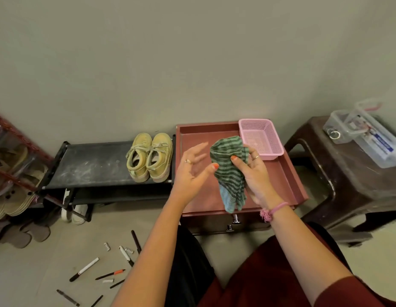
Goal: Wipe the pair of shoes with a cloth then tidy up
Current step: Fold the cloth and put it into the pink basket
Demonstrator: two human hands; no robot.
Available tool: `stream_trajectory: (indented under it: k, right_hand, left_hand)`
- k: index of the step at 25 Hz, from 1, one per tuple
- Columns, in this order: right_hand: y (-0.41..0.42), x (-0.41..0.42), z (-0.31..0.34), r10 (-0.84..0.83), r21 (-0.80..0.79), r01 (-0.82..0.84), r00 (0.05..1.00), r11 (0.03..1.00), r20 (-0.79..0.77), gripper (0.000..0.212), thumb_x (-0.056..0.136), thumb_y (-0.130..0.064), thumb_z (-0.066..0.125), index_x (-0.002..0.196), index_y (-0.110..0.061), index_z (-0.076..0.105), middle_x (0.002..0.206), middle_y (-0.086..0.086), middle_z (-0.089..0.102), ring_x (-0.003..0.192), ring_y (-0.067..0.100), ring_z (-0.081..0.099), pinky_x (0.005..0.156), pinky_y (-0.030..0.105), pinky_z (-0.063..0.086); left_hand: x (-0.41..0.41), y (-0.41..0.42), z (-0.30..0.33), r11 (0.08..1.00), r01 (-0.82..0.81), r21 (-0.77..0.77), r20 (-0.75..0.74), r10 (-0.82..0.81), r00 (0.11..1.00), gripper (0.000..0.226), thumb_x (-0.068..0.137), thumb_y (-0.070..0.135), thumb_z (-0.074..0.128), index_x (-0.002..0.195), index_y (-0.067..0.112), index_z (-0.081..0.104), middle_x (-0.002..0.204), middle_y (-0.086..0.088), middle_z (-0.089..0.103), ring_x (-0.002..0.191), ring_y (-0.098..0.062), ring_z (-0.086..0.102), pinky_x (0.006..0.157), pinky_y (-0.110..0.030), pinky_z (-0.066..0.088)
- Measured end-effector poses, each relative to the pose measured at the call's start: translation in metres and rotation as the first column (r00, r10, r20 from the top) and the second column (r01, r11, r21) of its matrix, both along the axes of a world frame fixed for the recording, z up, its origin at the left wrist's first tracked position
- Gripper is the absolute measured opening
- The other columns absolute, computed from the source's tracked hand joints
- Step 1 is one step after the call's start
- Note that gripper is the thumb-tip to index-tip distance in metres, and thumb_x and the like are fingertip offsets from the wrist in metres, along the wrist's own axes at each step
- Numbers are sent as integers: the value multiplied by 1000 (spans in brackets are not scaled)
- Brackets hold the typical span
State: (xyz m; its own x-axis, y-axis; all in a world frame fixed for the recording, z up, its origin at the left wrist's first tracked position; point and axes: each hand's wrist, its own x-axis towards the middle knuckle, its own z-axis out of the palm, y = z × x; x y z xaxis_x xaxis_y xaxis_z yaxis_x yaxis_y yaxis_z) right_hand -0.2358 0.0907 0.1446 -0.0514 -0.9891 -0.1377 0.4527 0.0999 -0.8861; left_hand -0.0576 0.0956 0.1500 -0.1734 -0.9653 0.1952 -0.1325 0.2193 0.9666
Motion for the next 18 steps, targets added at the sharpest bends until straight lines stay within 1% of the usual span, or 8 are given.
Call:
stream_trajectory:
  k: [2, 4, 7, 9, 10, 12, 16, 18]
  right_hand:
    - [12, -10, 8, 57, -85, -55, 998, 995, 17, 48, 87, -4, 60, 129, -19, 45, 122, 17, 62, 110, 31, 61, 87, 43, 53]
    - [22, -20, 15, 83, -142, -80, 996, 987, 14, 45, 86, -7, 61, 126, -24, 47, 125, 21, 58, 113, 34, 59, 91, 46, 51]
    - [33, -36, 22, 50, -135, -56, 997, 989, -52, 38, 90, -2, 57, 124, -14, 44, 116, 20, 63, 107, 32, 62, 85, 41, 54]
    - [39, -43, 23, 31, -142, -47, 993, 989, -118, 35, 90, 0, 57, 122, -9, 43, 109, 16, 67, 101, 28, 66, 80, 37, 56]
    - [42, -48, 23, 22, -162, -50, 986, 986, -167, 34, 90, -1, 58, 121, -9, 45, 110, 15, 67, 101, 27, 66, 81, 37, 56]
    - [47, -56, 22, -3, -218, -59, 962, 974, -273, 32, 89, -2, 60, 118, -11, 52, 114, 12, 65, 105, 24, 65, 84, 36, 55]
    - [51, -78, 26, -59, -339, -62, 940, 939, -335, 34, 83, 3, 66, 112, -16, 64, 130, 5, 58, 116, 21, 59, 90, 32, 52]
    - [52, -84, 28, -138, -399, -32, 911, 916, -389, 38, 80, 4, 69, 113, -13, 65, 134, 2, 54, 120, 17, 56, 90, 25, 51]
  left_hand:
    - [-20, 3, 17, 995, 94, -42, 59, -91, 994, 48, 86, 26, 70, 124, 47, 50, 135, 3, 48, 121, -8, 55, 98, -27, 49]
    - [-32, 2, 27, 993, 94, -78, 172, -79, 982, 39, 86, 26, 71, 118, 42, 55, 127, 5, 52, 114, -5, 57, 95, -29, 52]
    - [-45, 1, 35, 999, 41, 25, 264, -46, 963, 30, 82, 29, 75, 108, 30, 59, 105, 5, 65, 90, -8, 66, 82, -31, 57]
    - [-52, 3, 34, 997, -4, 78, 302, -20, 953, 26, 80, 32, 77, 98, 30, 58, 86, 2, 67, 75, -13, 64, 75, -29, 56]
    - [-56, 4, 33, 995, -17, 96, 301, -12, 953, 24, 79, 32, 77, 93, 31, 57, 81, -1, 67, 73, -16, 63, 73, -30, 55]
    - [-63, 6, 31, 993, -11, 113, 281, -21, 959, 21, 81, 28, 75, 89, 30, 56, 88, -5, 68, 79, -23, 65, 76, -35, 56]
    - [-70, 10, 44, 980, 164, 110, 173, -181, 968, 15, 87, 19, 69, 88, 23, 55, 89, 8, 63, 79, 0, 59, 72, -16, 48]
    - [-74, 9, 50, 970, 216, 115, 64, -224, 972, 14, 87, 19, 69, 87, 22, 56, 91, 10, 64, 83, 1, 60, 74, -18, 49]
